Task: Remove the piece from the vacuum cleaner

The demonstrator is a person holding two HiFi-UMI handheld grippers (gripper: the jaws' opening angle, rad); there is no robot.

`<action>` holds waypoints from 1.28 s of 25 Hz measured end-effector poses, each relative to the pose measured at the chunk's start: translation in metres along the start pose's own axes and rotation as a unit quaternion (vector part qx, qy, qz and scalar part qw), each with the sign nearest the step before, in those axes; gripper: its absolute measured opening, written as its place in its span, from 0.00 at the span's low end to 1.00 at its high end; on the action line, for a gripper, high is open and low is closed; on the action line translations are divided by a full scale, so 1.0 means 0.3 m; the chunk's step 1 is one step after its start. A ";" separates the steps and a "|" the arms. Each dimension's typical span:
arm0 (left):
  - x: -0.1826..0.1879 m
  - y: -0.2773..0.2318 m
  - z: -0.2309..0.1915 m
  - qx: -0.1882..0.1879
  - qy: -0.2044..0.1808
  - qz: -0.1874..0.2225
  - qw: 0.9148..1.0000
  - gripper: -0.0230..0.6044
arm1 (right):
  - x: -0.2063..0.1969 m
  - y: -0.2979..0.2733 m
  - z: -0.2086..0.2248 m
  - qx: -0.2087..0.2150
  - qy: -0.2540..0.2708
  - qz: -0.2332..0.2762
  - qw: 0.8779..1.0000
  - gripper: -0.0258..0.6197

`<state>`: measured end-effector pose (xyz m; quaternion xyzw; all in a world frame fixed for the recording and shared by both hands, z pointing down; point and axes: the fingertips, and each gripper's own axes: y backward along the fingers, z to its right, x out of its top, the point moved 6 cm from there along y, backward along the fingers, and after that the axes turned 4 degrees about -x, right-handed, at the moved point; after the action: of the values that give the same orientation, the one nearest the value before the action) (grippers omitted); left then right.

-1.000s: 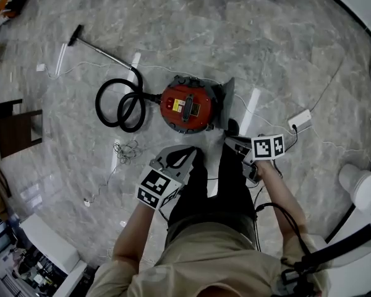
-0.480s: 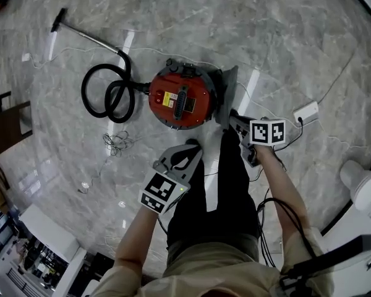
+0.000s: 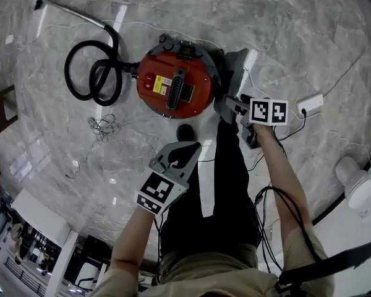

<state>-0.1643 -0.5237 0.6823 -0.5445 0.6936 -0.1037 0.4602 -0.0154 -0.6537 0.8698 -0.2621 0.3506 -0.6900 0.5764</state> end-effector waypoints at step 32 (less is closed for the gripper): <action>-0.136 -0.085 -0.008 -0.012 0.048 0.000 0.999 0.04 | 0.019 -0.071 0.059 -0.046 0.041 -0.007 0.998 0.10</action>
<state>-0.1500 -0.4995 0.7215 -0.5441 0.7160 -0.1214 0.4202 -0.0159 -0.6606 0.8973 -0.2625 0.4033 -0.6873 0.5441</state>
